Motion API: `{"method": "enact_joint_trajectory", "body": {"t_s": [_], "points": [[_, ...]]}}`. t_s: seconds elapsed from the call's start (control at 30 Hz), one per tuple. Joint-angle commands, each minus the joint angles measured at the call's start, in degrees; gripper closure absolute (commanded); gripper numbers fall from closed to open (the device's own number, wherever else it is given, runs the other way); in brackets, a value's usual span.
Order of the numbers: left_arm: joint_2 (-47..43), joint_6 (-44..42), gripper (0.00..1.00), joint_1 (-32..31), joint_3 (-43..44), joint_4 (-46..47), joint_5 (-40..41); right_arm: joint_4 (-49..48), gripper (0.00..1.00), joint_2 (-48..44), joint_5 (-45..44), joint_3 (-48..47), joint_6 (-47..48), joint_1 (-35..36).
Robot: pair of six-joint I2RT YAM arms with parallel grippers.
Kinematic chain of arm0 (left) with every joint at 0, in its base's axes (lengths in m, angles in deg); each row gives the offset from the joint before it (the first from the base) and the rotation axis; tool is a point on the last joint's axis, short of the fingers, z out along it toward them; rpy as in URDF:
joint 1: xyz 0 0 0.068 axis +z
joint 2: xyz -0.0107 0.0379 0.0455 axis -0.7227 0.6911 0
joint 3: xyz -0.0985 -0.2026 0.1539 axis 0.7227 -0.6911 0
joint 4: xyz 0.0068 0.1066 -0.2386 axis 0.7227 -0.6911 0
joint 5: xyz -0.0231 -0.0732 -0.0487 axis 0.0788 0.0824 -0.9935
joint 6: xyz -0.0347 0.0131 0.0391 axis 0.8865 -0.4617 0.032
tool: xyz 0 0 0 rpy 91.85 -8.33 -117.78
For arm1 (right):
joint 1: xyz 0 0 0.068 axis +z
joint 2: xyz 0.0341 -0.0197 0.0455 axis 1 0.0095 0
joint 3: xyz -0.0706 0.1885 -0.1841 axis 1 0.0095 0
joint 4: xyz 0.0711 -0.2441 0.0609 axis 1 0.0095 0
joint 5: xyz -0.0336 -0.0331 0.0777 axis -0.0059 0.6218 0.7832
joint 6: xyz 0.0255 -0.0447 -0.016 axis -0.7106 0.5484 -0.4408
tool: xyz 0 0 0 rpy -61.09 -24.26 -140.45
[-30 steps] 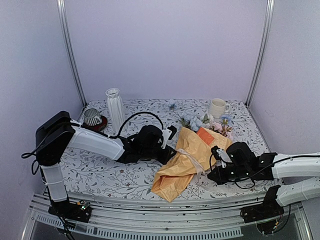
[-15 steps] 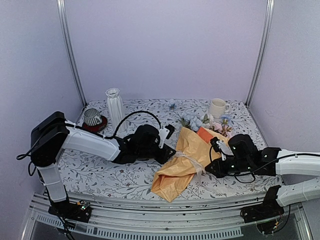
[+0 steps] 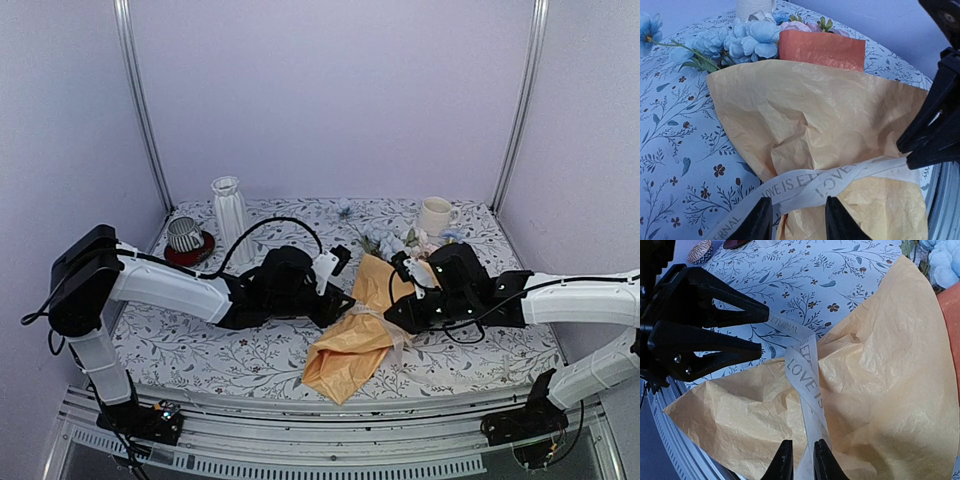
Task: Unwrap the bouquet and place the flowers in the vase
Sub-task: Untie the half-tied ribbon from the folded wrapping paper.
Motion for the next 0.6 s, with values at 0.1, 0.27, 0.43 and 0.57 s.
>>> {"method": "enact_joint_trajectory", "body": {"t_s": [0.1,0.27,0.43,0.57], "points": [[-0.4,-1.1,0.64,-0.5,-0.2,0.9,0.4,0.3,0.82,6.9,-3.2,-5.9,3.2,0.3],[0.1,-1.6,0.62,-0.5,0.6,-0.1,-0.3,0.3,0.82,9.0,-0.5,-7.0,4.1,0.3],[1.5,-2.2,0.59,-0.4,1.6,-1.2,-1.3,0.9,0.77,9.0,2.3,-6.2,5.0,0.2],[2.4,-2.2,0.57,-0.5,2.1,-1.2,-1.9,2.0,0.77,8.2,2.2,-5.1,4.6,0.2]]}}
